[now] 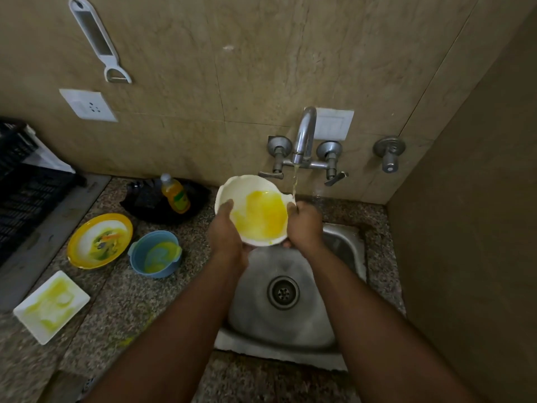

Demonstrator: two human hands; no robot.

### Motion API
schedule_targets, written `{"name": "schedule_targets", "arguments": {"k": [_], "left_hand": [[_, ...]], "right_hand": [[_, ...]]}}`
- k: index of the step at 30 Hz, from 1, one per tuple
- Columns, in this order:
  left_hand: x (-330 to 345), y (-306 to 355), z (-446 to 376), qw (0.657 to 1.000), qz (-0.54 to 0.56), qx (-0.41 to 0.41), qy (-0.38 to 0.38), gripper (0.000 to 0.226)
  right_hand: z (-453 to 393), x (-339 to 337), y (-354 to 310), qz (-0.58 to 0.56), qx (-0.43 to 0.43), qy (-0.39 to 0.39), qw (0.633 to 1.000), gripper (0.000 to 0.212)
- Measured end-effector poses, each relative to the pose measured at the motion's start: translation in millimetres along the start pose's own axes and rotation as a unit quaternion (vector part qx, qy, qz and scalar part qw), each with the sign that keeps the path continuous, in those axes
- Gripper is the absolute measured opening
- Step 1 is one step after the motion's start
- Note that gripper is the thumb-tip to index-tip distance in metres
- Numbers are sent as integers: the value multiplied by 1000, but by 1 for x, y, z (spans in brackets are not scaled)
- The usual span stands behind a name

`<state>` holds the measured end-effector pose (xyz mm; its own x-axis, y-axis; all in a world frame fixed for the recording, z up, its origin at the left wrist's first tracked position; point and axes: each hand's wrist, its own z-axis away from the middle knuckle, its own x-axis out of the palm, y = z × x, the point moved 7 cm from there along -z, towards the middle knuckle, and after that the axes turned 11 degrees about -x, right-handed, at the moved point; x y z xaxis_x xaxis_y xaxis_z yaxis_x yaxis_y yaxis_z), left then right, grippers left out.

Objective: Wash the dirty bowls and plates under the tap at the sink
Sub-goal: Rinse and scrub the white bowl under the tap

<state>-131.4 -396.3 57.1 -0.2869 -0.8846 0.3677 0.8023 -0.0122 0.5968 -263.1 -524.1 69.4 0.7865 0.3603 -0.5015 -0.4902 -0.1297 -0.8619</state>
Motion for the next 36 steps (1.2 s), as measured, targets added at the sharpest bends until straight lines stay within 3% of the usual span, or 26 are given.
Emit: {"name": "schedule_targets", "arguments": {"k": [2, 4, 6, 8, 10, 12, 14, 17, 20, 23, 25, 27, 29, 33, 35, 36], "left_hand": [[7, 14, 2, 996, 6, -36, -86, 56], [5, 21, 2, 990, -45, -73, -108, 65], [-2, 19, 2, 988, -109, -89, -67, 59], [-13, 15, -2, 990, -122, -63, 19, 46], [-22, 17, -1, 985, -133, -17, 108, 37], [-28, 15, -3, 981, -133, 0, 145, 38], [-28, 8, -3, 983, -128, -13, 130, 32], [-26, -4, -3, 987, -107, -36, 111, 35], [-25, -6, -3, 991, -71, -35, 105, 40], [-24, 0, -2, 990, -71, -21, 118, 38], [-23, 3, 0, 987, -95, -16, 128, 37], [-25, 0, -1, 983, -113, -17, 142, 38], [-25, -3, 2, 981, -111, -10, 156, 39], [-27, 3, 5, 979, -85, 29, 184, 40], [-29, 4, 5, 970, -102, 51, 214, 45], [-28, 2, 7, 965, -114, 60, 230, 51]], "right_hand": [[-5, -10, -5, -6, -17, -34, 999, 38], [-13, -17, -5, -23, -14, -48, 998, 41], [-19, -18, -3, -20, -9, -42, 999, 39], [-17, -9, -3, 13, -10, -86, 996, 28], [-8, 2, -1, 36, -12, -132, 990, 40], [3, 4, 2, -12, -2, -112, 994, 45], [4, -3, 7, -54, 21, -32, 998, 27], [-4, -14, 12, -127, 113, 46, 984, 40], [-3, 5, 12, -305, 172, 15, 937, 28], [11, 18, 13, -409, 149, -36, 899, 31], [12, 18, 20, -354, 130, -38, 925, 33], [4, 8, 19, -152, 76, -25, 985, 34], [0, 2, 7, 2, 15, -56, 998, 47], [12, 17, 4, -153, 14, -155, 976, 81], [19, 22, 17, -200, 71, -101, 972, 70], [20, 20, 20, -165, 83, -49, 982, 57]]}}
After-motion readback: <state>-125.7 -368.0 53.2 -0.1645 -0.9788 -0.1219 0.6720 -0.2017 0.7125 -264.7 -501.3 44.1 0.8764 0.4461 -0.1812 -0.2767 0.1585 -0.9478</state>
